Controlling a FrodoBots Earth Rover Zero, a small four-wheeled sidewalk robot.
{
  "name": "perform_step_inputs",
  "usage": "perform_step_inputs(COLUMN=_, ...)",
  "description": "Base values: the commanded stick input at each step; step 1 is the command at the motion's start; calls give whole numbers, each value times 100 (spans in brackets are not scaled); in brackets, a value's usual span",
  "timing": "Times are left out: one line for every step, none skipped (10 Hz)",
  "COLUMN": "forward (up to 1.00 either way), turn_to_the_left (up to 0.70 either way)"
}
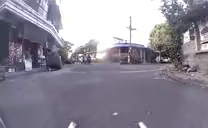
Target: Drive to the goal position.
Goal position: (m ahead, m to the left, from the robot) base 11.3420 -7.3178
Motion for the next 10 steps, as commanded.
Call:
perform_step_inputs(forward=70, turn_to_the_left=-31)
perform_step_inputs(forward=70, turn_to_the_left=-33)
perform_step_inputs(forward=70, turn_to_the_left=-33)
perform_step_inputs(forward=70, turn_to_the_left=-30)
perform_step_inputs(forward=70, turn_to_the_left=-18)
perform_step_inputs(forward=70, turn_to_the_left=-6)
perform_step_inputs(forward=70, turn_to_the_left=0)
perform_step_inputs(forward=70, turn_to_the_left=0)
perform_step_inputs(forward=70, turn_to_the_left=0)
perform_step_inputs(forward=70, turn_to_the_left=0)
